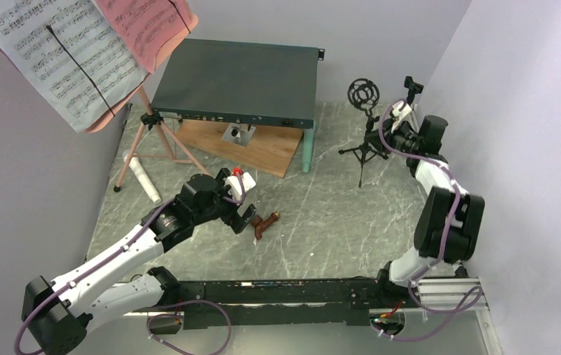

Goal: Pack up the instrument practice props
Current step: Place the microphone stand at the center of the board.

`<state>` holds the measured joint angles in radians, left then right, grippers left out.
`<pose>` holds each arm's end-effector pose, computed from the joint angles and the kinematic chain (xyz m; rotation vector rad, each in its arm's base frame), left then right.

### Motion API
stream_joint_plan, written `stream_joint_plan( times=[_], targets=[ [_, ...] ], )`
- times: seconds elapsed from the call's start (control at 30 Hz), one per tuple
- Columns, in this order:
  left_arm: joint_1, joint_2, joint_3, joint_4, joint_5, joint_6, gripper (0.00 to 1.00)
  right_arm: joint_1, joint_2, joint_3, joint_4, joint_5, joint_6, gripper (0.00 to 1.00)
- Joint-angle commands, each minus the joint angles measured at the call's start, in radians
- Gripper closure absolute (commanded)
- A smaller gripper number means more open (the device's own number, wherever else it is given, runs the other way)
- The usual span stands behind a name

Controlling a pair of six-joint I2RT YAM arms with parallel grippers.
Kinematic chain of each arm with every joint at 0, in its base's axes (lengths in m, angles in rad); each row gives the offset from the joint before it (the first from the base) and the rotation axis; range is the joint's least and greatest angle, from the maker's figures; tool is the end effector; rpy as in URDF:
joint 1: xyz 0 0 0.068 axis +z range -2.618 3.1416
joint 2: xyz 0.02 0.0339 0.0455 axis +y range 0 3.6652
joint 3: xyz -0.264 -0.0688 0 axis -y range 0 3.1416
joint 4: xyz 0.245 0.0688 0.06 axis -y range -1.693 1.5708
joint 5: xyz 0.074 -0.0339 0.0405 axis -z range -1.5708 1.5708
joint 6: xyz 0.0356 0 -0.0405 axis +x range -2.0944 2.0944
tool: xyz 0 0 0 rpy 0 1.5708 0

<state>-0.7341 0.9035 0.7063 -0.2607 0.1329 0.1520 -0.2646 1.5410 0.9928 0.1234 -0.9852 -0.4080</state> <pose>0.1503 -0.1419 0.2834 0.9598 1.8238 -0.4988 0.3339 -0.0597 0.2623 -0.7211 1.6818 0.5079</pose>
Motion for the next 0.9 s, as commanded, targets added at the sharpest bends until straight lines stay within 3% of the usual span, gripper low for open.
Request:
stream_joint_plan(
  times=[0.0, 0.33, 0.57, 0.7, 0.87],
  targets=[
    [0.007, 0.001, 0.003, -0.053, -0.026, 0.080, 0.01, 0.031, 0.145, 0.160, 0.361, 0.115, 0.118, 1.00],
    [0.037, 0.002, -0.013, -0.043, -0.065, 0.107, 0.01, 0.084, 0.425, 0.364, 0.456, 0.219, 0.151, 0.98],
    [0.058, 0.005, -0.011, -0.040, -0.042, 0.105, 0.00, 0.084, 0.397, 0.273, 0.456, 0.243, 0.140, 0.63],
    [0.061, -0.002, -0.008, -0.041, -0.019, 0.097, 0.00, 0.084, 0.317, 0.202, 0.419, 0.270, 0.130, 0.37],
    [0.062, -0.023, 0.001, -0.051, 0.013, 0.074, 0.00, 0.074, 0.171, 0.078, 0.339, 0.315, 0.140, 0.20]
  ],
)
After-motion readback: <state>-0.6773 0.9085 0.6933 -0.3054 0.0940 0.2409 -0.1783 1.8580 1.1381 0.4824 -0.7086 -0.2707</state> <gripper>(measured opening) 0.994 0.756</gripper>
